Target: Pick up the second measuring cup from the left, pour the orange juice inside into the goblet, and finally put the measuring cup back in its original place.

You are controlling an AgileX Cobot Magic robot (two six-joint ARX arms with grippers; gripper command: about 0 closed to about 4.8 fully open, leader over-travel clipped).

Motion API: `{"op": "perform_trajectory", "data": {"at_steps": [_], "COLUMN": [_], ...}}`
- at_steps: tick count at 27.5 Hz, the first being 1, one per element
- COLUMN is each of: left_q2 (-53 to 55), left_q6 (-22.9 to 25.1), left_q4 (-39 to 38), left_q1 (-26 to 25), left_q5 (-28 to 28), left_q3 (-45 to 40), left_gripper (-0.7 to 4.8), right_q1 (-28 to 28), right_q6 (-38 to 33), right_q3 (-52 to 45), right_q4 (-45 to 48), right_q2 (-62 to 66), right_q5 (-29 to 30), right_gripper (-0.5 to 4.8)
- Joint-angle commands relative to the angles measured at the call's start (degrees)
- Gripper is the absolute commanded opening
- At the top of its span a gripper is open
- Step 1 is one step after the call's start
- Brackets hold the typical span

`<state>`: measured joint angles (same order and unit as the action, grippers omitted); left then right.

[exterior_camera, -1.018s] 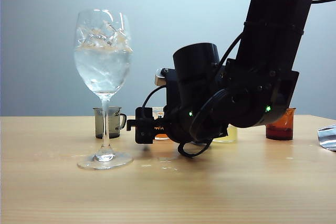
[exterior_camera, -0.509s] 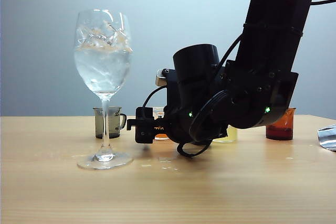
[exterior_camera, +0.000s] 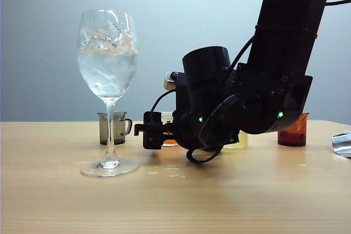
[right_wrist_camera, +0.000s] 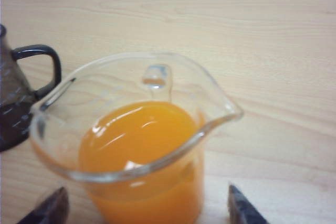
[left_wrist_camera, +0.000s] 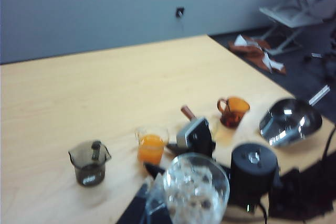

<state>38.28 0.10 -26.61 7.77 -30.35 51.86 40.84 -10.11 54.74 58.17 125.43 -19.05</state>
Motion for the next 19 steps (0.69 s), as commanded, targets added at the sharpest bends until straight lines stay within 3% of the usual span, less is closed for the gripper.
{"op": "perform_trajectory", "data": {"at_steps": [1, 4, 19], "left_q2": [-0.09, -0.07, -0.07], "left_q6": [4.31, 6.78, 6.78], "left_q4": [-4.74, -8.17, -8.44], "left_q1": [0.02, 0.02, 0.00], "left_q5": [-0.74, -0.37, -0.42], "left_q3": [0.92, 1.46, 1.49], "left_gripper": [-0.06, -0.06, -0.06], "right_q1": [-0.07, -0.04, -1.53], "right_q6": [-0.35, -0.15, -0.17], "right_q3": [0.55, 2.29, 6.93], "right_q4": [0.20, -1.09, -2.67], "right_q2": [0.11, 0.33, 3.78], "right_q5": [0.17, 1.64, 3.91], "right_gripper": [3.86, 3.86, 3.86]}}
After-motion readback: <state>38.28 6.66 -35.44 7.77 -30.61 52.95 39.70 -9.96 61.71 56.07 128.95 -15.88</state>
